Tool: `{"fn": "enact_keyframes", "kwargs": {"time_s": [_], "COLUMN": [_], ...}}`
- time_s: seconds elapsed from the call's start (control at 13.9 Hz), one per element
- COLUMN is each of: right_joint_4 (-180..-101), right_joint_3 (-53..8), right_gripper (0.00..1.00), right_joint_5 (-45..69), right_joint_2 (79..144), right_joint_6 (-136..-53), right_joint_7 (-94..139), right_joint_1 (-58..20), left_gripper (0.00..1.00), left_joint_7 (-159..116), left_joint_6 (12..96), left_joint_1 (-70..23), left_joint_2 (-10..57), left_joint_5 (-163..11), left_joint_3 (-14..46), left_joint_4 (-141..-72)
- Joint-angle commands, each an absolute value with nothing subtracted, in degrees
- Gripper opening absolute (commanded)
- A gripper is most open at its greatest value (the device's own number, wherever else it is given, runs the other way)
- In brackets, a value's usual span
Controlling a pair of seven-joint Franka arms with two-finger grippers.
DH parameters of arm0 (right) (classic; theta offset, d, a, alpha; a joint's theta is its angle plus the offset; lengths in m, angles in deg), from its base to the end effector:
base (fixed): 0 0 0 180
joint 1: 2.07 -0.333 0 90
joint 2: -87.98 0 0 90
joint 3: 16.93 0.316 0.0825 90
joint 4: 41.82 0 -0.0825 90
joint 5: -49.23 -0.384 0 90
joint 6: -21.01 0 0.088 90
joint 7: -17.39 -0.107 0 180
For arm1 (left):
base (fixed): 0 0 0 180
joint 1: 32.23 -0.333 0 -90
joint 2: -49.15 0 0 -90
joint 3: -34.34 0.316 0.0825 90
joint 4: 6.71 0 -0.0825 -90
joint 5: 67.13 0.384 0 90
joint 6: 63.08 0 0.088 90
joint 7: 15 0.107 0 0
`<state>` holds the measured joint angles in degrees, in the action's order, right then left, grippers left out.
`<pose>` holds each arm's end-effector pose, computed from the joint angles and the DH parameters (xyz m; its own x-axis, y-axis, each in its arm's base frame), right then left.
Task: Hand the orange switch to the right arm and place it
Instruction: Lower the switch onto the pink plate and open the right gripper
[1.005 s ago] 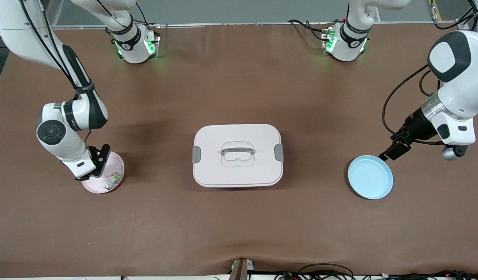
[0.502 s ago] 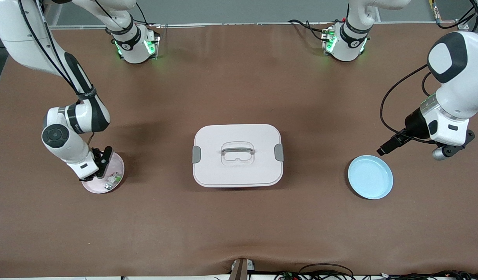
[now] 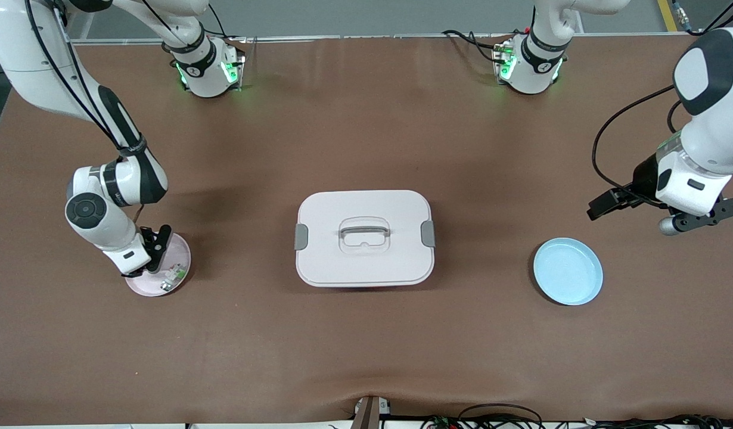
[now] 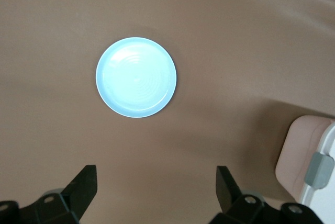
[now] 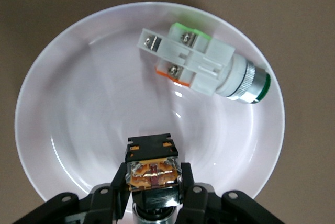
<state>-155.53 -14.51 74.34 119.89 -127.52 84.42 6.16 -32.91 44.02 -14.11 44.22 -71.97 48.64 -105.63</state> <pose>0.6115 -0.0546 0.1843 0.1466 0.9694 -0.1967 0.9867 -0.1292 0.0983 0.5933 -0.0508 0.5287 0.9636 0.2649 0.0373 0.2616 -0.9622 0.0760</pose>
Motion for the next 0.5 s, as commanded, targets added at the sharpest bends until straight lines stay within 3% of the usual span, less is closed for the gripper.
{"fn": "enact_keyframes", "kwargs": {"time_s": [0.0, 0.14, 0.22, 0.43], "right_joint_4": [-155.55, -155.55, -155.46, -155.46], "right_joint_3": [-13.67, -13.67, -13.67, -13.67], "right_gripper": [0.0, 0.0, 0.99, 1.0], "right_joint_5": [75.95, 75.95, 75.95, 75.95], "right_joint_2": [119.8, 119.8, 119.8, 119.8], "right_joint_6": [-128.05, -128.05, -128.13, -128.22], "right_joint_7": [84.36, 84.19, 83.92, 83.92], "right_joint_1": [7.16, 7.16, 7.24, 7.24], "left_gripper": [1.0, 1.0, 1.0, 1.0], "left_joint_7": [-31.35, -32.05, -32.14, -31.7], "left_joint_6": [41.68, 39.94, 38.88, 38.43], "left_joint_1": [-14.03, -13.59, -13.59, -14.03], "left_joint_2": [44.31, 46.16, 47.38, 50.29], "left_joint_5": [-70.74, -70.65, -70.65, -70.3], "left_joint_3": [48.58, 48.23, 48.05, 47.61], "left_joint_4": [-102.52, -102.52, -102.43, -102.78]}}
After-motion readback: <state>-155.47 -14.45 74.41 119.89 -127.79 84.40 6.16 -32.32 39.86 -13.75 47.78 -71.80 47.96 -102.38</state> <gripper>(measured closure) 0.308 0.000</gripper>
